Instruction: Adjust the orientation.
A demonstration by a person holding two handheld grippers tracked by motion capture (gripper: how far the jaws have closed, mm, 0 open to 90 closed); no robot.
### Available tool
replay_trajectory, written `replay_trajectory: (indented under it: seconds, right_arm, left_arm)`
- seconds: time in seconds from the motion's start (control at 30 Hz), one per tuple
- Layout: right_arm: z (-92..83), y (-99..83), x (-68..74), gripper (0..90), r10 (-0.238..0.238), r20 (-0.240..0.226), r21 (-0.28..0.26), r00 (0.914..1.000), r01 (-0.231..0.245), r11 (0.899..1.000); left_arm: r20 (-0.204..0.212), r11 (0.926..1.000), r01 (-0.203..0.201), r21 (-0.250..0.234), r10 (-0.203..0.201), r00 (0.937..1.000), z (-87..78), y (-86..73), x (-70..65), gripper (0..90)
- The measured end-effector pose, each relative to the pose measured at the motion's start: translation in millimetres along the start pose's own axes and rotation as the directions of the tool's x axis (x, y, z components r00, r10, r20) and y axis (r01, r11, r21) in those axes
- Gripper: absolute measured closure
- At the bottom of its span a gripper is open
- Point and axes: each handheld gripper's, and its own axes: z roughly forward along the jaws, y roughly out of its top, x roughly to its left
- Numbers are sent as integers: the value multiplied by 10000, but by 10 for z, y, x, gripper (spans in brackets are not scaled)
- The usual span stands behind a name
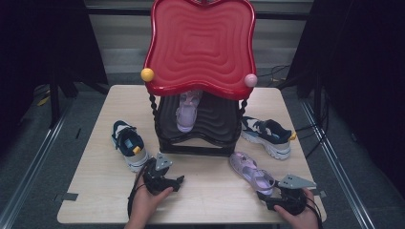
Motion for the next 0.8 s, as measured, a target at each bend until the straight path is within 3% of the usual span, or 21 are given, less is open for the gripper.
replay_trajectory:
  seconds: [0.17, 0.4, 0.43, 0.8]
  right_arm:
    - [1, -9, 11, 306, -201, 78, -38, 9998, 201, 9998]
    - [28, 16, 40, 308, 11, 362, 27, 9993, -12, 10000]
    - [28, 23, 46, 348, 9, 305, 30, 9995, -10, 10000]
    - [21, 29, 36, 361, -6, 223, 65, 9998, 5, 10000]
  left_arm:
    - [-3, 10000, -43, 24, 43, 10000, -1, 1, 3, 145]
    - [-20, 10000, -55, 64, 55, 10000, -2, 3, 7, 145]
    - [-21, 10000, -49, 61, 49, 10000, -2, 3, 6, 145]
    - [-33, 10000, -63, 31, 63, 10000, 5, 9, 9, 145]
